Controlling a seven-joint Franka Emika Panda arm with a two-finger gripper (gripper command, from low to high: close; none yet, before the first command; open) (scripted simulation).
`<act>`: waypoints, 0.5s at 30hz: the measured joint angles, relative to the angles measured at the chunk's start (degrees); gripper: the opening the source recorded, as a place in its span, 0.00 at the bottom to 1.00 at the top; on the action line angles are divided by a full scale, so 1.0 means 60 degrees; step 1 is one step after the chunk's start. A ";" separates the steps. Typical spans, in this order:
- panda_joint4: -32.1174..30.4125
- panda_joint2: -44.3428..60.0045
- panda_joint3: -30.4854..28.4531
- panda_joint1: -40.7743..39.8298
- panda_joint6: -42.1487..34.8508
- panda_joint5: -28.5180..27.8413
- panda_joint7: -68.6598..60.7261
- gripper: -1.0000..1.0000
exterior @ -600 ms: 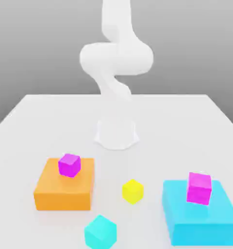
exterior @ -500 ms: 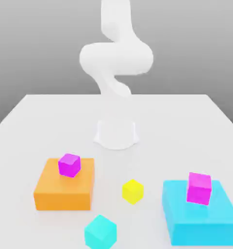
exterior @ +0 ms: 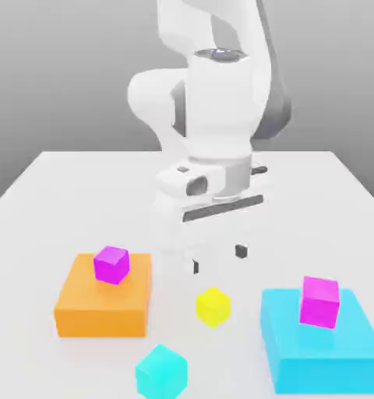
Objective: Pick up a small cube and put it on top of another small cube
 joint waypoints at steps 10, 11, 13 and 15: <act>0.0229 0.3203 0.0649 -0.0428 0.2572 0.0535 -0.0688 0.00; 0.0229 0.3203 0.0649 -0.0428 0.2571 0.0533 -0.0687 0.00; 0.0229 0.3203 0.0650 -0.0430 0.2563 0.0522 -0.0676 0.00; 0.0247 0.3303 0.0674 -0.0460 0.2641 0.0506 -0.0666 0.00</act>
